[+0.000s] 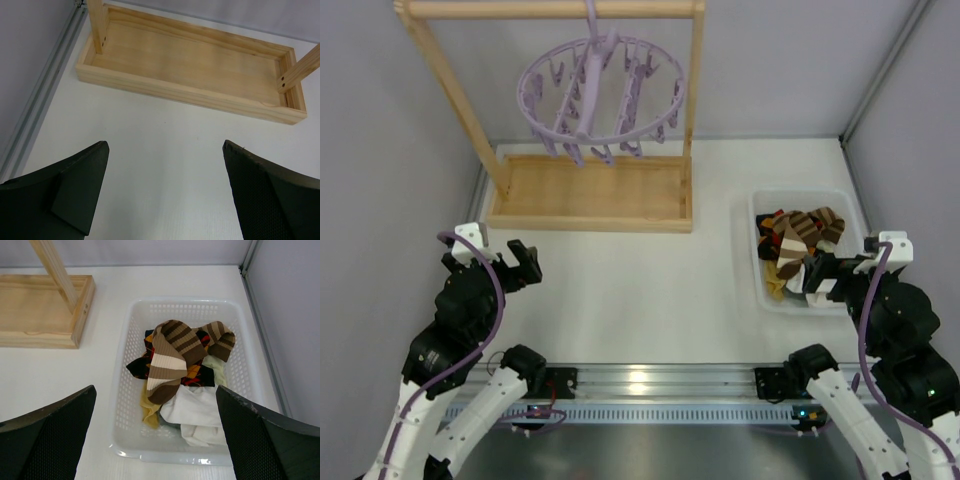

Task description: Remove the socks clipped to the hanger

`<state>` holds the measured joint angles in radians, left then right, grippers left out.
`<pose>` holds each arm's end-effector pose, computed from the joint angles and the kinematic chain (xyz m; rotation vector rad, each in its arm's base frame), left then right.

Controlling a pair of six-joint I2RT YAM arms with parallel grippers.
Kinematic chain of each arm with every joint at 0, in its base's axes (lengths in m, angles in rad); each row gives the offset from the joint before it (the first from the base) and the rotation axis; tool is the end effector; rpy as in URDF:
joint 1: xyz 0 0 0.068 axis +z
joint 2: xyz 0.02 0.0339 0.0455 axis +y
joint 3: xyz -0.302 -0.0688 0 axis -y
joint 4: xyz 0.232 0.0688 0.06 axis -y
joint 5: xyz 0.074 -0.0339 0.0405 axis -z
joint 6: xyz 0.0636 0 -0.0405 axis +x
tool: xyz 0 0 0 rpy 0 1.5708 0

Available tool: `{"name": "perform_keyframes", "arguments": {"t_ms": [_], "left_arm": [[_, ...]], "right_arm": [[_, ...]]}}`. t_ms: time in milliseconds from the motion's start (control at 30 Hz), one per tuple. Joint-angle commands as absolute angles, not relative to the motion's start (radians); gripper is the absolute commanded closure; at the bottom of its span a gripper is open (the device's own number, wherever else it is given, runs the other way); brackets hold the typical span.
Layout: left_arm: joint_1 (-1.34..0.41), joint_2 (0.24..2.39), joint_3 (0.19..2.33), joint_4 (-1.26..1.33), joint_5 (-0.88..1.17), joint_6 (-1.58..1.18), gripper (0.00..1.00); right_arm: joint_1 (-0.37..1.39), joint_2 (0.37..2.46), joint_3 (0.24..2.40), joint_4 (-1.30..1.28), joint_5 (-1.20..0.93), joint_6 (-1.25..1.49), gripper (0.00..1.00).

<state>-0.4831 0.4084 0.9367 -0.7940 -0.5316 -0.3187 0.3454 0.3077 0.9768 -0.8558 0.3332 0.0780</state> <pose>0.0480 0.0112 0.3684 -0.2207 1.7863 -0.0839 0.0152 -0.0166 0.3710 0.0083 1.7471 0.0169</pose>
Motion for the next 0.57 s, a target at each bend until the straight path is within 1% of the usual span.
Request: {"name": "perform_keyframes", "arguments": {"t_ms": [0, 533], "left_arm": [[-0.48, 0.416, 0.934, -0.784, -0.522, -0.307, 0.01], [-0.48, 0.426, 0.934, -0.784, -0.522, -0.304, 0.01]], "right_arm": [[0.337, 0.304, 0.992, -0.857, 0.322, 0.064, 0.01], [0.336, 0.304, 0.986, -0.848, 0.322, 0.064, 0.01]]}}
